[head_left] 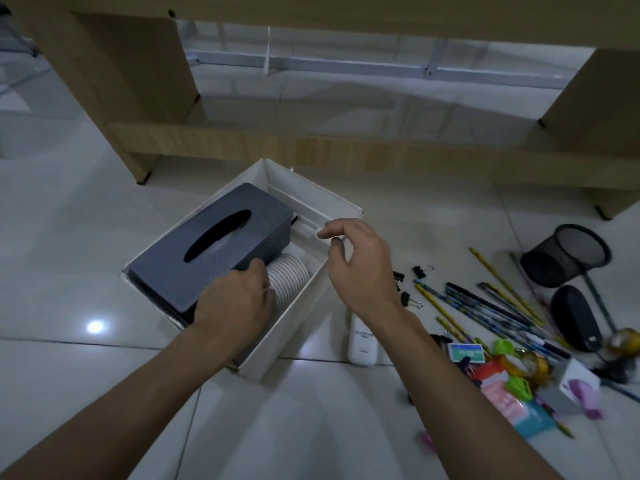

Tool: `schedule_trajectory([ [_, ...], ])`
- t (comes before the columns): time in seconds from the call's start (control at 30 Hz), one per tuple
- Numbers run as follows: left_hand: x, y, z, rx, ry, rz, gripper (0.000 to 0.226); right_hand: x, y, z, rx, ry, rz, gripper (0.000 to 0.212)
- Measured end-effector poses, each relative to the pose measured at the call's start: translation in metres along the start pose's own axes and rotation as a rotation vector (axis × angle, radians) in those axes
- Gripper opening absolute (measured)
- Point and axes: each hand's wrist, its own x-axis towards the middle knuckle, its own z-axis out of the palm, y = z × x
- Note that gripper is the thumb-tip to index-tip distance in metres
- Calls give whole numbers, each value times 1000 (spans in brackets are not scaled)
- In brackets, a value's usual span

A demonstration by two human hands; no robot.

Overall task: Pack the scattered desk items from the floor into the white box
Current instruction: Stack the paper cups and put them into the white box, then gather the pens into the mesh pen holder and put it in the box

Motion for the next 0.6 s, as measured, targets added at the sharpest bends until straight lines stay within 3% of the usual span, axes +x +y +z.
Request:
schedule_trajectory([
  [0.2,-11,53,-37,-432,213,128,13,-38,2,-15,72,71,63,22],
  [0.6,-29,204,33,-535,-148,505,9,-150,60,-157,-22,375,557,16],
])
